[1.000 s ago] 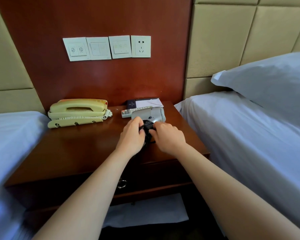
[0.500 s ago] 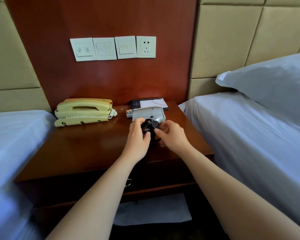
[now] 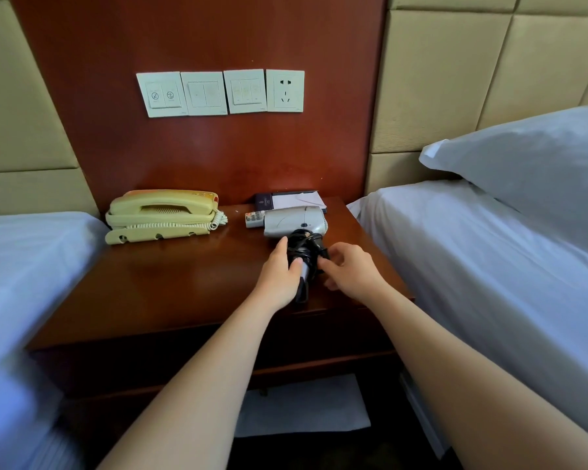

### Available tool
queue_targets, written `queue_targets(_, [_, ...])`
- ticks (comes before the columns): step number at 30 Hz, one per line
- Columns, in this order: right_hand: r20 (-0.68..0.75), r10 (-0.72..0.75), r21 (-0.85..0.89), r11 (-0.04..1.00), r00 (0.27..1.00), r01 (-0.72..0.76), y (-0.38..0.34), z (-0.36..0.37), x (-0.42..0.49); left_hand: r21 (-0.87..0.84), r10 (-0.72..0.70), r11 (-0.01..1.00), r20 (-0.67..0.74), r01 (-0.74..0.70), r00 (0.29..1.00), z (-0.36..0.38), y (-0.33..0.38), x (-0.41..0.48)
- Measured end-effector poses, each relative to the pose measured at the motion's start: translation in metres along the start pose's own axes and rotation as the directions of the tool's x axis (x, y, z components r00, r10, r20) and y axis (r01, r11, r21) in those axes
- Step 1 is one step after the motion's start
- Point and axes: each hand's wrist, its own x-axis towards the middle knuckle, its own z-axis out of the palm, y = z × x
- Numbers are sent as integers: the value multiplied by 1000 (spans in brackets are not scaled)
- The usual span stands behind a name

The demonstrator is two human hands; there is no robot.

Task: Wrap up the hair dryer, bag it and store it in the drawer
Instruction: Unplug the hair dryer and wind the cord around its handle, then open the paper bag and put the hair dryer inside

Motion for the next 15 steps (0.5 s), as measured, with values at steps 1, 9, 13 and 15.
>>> queue_targets(1, [0, 7, 10, 1000, 1000, -7, 1, -1, 0, -11, -1, 1000, 8, 1, 1000, 1, 1, 1])
queue_targets(9, [-81, -106, -256, 963, 991, 82, -5, -9, -34, 56, 21, 998, 47, -23, 999, -5, -6, -23])
queue_targets(13, [-119, -186, -240, 959, 975, 154, -13, -3, -69, 108, 36, 994, 2, -35, 999, -10, -15, -52])
queue_targets(15, [-98, -172, -223, 964, 980, 147, -11, 6, -87, 124, 120, 986, -85, -109, 989, -8, -20, -74])
